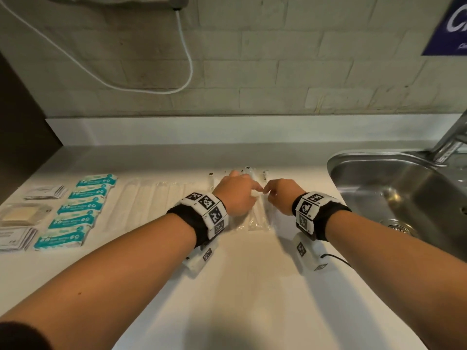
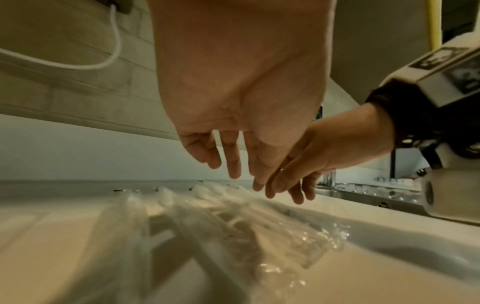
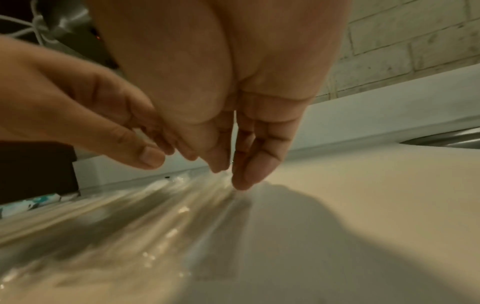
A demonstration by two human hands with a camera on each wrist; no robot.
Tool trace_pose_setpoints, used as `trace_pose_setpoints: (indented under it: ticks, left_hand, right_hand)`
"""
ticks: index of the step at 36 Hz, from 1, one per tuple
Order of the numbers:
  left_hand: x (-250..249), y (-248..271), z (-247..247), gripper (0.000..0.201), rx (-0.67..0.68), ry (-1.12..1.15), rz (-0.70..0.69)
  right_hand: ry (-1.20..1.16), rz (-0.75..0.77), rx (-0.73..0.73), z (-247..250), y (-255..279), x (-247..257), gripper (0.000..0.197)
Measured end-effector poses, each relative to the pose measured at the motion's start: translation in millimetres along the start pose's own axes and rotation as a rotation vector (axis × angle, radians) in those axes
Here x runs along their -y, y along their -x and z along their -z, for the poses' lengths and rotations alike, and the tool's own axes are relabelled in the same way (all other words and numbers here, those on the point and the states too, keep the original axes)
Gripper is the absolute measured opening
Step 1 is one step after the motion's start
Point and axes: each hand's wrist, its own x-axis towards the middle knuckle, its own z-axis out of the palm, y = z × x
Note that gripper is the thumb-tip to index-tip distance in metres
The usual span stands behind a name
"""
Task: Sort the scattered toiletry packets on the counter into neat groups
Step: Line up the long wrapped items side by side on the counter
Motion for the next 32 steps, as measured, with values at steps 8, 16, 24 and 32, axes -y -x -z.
trace_pose_setpoints:
  ticks: [8,16,24,32]
  left_hand:
    - [-17.1,-5.4,-17.9,0.047,0.062,-0.252,-0.042]
    - [-24.9,-7.5,-20.4,0.051,0.054,-0.217,-0.014]
    - [-27.3,-8.6,-19.5,0.051,0.090,-0.230,-0.026]
    - [-21.5,-3.3,-18.9,0.052,0.117,-0.219,-0.024]
  right_hand:
    - [0.092,-0.013,0.024,4.4,-1.3,-21.7,0.026]
    - [0.134,-0.079,0.007,8.0,-5.4,-29.1,0.039]
    - [0.017,-0.122,-0.021,14.6,-8.0,-33.5,0.037]
    - [-0.207,-0.216,-0.052,18.0,-8.8,-36.3,0.034]
